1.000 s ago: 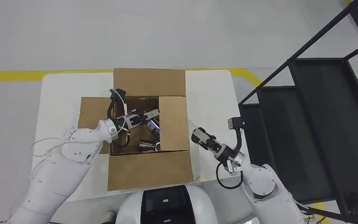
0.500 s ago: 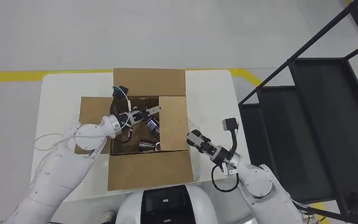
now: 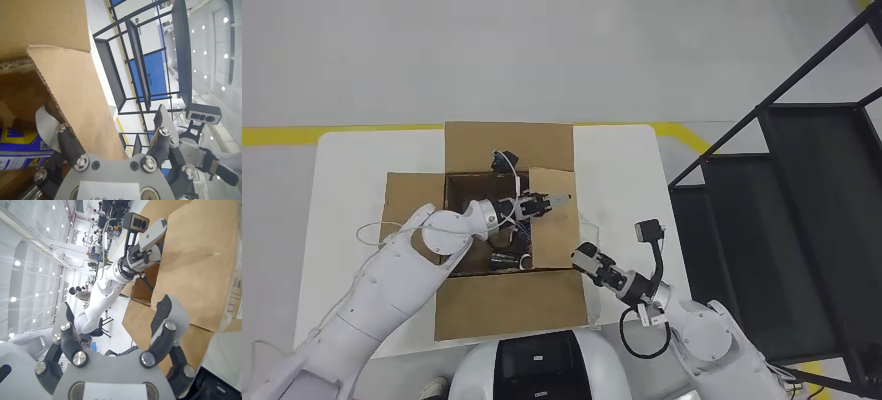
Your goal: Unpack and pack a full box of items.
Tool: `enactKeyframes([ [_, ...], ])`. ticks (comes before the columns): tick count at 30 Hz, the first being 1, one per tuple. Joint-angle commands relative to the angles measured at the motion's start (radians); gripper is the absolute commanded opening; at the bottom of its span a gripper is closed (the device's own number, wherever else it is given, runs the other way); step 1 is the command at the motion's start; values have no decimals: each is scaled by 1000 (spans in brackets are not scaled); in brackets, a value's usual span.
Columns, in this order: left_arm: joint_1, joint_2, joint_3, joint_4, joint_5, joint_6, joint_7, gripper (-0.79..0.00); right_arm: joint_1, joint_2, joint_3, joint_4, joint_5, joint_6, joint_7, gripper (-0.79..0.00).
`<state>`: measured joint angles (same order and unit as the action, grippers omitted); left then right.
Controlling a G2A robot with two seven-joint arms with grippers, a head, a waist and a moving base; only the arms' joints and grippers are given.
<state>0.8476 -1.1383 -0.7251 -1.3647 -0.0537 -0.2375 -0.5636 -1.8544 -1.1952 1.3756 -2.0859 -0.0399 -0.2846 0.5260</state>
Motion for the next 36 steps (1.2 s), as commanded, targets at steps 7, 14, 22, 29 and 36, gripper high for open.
enactKeyframes([
  [7, 35, -1, -43, -96, -89, -92, -44, 0, -43, 11, -13, -79, 61, -60, 99, 0],
  [14, -42, -58, 56, -48, -148, -89, -86, 0, -61, 21, -6, -85, 49, -56, 134, 0],
  [22, -118, -122, 119, 90, -233, -229, -142, 0, -57, 18, 30, -25, -31, 7, -65, 0],
  [29, -34, -73, -14, 31, -159, -261, -128, 0, -57, 16, 80, 30, -90, 84, -217, 0],
  [36, 201, 23, -274, -226, -58, -237, -163, 0, 43, 5, 3, 165, -159, 233, -263, 0],
])
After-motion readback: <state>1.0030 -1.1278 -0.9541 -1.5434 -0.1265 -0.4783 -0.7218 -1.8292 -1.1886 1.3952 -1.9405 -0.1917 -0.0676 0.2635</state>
